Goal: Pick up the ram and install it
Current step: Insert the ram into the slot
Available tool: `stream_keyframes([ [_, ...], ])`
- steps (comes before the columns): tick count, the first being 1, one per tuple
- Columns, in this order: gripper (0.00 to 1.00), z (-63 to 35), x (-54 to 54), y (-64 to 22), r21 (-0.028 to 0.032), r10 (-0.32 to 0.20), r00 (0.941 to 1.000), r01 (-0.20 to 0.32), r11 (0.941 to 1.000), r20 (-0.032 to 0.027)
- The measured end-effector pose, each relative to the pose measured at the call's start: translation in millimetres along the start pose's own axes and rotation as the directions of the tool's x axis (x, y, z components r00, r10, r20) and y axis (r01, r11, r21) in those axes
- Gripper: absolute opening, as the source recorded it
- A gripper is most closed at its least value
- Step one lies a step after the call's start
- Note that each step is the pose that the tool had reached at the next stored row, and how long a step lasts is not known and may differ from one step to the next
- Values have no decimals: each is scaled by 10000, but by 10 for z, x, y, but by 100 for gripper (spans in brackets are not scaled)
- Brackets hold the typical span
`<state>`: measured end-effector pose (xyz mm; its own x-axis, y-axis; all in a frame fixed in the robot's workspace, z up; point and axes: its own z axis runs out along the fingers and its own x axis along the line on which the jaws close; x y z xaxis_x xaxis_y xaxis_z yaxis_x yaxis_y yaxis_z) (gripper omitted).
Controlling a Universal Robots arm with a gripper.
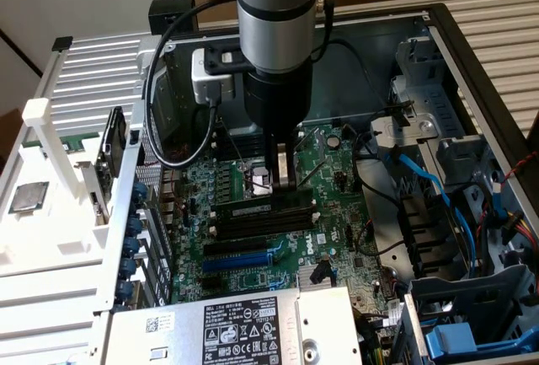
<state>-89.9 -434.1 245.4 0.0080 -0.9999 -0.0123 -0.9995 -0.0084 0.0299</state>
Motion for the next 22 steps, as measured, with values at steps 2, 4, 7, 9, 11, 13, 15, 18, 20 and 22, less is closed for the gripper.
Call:
stream_keyframes([
  [2, 12, 1, 1, 7, -1, -60, 10000, 60, 10000, -1],
  [4, 12, 3, 2, 11, -2, -102, 9999, 102, 9999, -4],
  [7, 12, 7, 11, 10, -1, -99, 10000, 99, 10000, -3],
  [9, 12, 11, 14, 6, -5, -81, 10000, 81, 10000, -5],
  [11, 12, 14, 15, -1, -28, -64, 10000, 64, 10000, -2],
  [13, 12, 16, 15, -4, -74, -54, 10000, 54, 10000, -1],
  [15, 12, 19, 16, -7, -128, -50, 10000, 50, 9999, 0],
  [18, 12, 23, 19, -21, -184, -48, 10000, 48, 9998, 3],
  [20, 12, 26, 21, -22, -195, -46, 10000, 46, 9998, 5],
  [22, 12, 31, 25, -22, -204, -45, 10000, 45, 9998, 4],
])
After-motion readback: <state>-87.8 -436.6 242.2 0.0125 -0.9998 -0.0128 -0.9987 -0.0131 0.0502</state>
